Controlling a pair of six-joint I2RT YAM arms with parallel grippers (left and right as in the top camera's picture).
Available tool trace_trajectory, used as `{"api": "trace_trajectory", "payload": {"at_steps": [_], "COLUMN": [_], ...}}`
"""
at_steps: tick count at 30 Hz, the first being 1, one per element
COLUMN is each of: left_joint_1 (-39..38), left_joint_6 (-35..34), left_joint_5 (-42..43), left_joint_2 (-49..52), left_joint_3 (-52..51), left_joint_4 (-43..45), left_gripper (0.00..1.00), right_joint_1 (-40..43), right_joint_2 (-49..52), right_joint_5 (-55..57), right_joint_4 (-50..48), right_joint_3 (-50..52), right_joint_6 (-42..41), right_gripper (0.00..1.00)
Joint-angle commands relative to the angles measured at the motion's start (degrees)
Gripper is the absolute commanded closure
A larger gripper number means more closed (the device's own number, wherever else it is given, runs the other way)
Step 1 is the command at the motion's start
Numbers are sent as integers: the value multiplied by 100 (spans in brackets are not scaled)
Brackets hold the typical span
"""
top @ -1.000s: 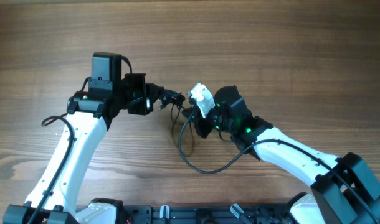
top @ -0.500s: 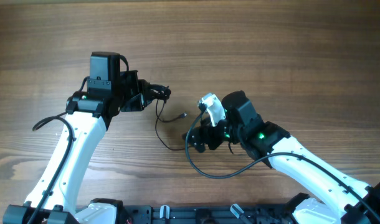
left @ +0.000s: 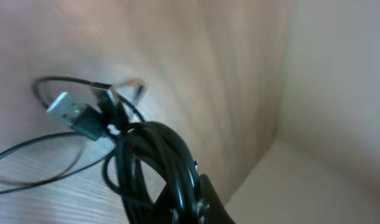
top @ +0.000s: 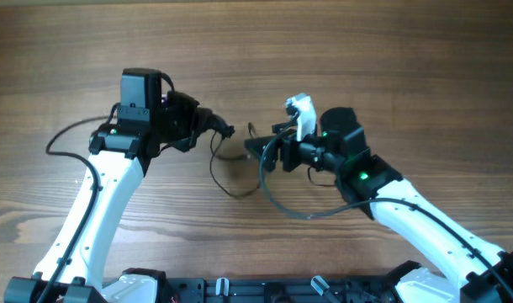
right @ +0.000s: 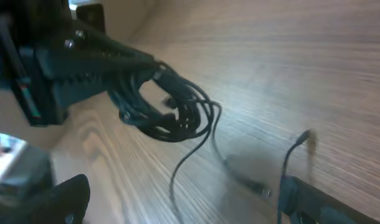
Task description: Untangle cables
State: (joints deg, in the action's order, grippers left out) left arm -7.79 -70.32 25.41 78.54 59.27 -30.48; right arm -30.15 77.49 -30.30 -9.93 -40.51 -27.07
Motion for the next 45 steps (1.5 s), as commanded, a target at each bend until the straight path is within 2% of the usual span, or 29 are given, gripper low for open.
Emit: {"api": "trace_trajectory", "payload": {"at_steps": [1,5,11,15,17,21,22,23,25,26,27,28,29,30,31,32,35,37,40,42,45], "left_joint_1": [15,15,13,-59,-258,-706,-804,-870,-896,-866,-822,-772,-702,-647,-588,-535,-470,-568,-868,-1088,-1432], "left_joint_6": [2264,3930,5906,6876,7165,7163,7160,7160,7158,7158,7138,7132,7093,7090,6955,6572,4201,3327,3235,3274,3858], "left_joint_5": [1502,2721,4645,4951,5171,5176,5174,5174,5167,5165,5149,5101,5021,4924,4723,4391,2614,1991,1526,1202,632], "left_joint_2": [-9,-9,-9,-9,-9,-9,-9,-9,-9,-9,-9,-9,-9,-9,-9,-9,-9,-9,-9,-9,7], "left_joint_3": [70,70,70,70,70,70,70,70,70,70,70,70,70,70,70,70,70,70,70,70,70], "left_joint_4": [426,417,243,-570,-695,-544,-474,-413,-297,-245,-229,-232,-234,-234,-223,-227,-234,-271,-103,61,184], "left_gripper": [96,96,96,96,96,96,96,96,96,89,83,59,43,10,0,0,0,0,1,14,23], "right_joint_1": [627,1360,1438,1438,1438,1399,1375,1362,1362,1362,1362,1362,1362,1362,1366,1375,1373,1360,1346,1338,1252], "right_joint_2": [-48,-48,-46,-46,-46,-31,-17,-2,-2,-2,-2,-2,-2,-2,-2,-2,-2,-2,-2,-2,-2], "right_joint_5": [-1272,-1895,-3464,-3580,-3558,-3595,-3825,-4046,-4085,-3904,-3646,-3257,-2822,-2391,-2059,-1803,-1303,-1298,-1303,-1325,-1318], "right_joint_4": [-142,-151,-74,-70,-72,-70,-72,-68,20,52,63,61,61,105,170,227,310,315,367,367,365], "right_joint_3": [-9,-9,-9,-9,-9,-9,-9,-9,-9,-9,-9,-9,-9,-9,-9,-9,-9,-9,-7,-7,-7], "right_joint_6": [-457,-273,1434,1840,2116,2308,2430,2577,2597,2507,2367,2015,1550,1010,603,284,-673,-935,-914,-918,-1062], "right_gripper": [0,0,0,0,0,0,5,24,79,96,96,96,96,96,96,96,96,96,95,95,95]}}
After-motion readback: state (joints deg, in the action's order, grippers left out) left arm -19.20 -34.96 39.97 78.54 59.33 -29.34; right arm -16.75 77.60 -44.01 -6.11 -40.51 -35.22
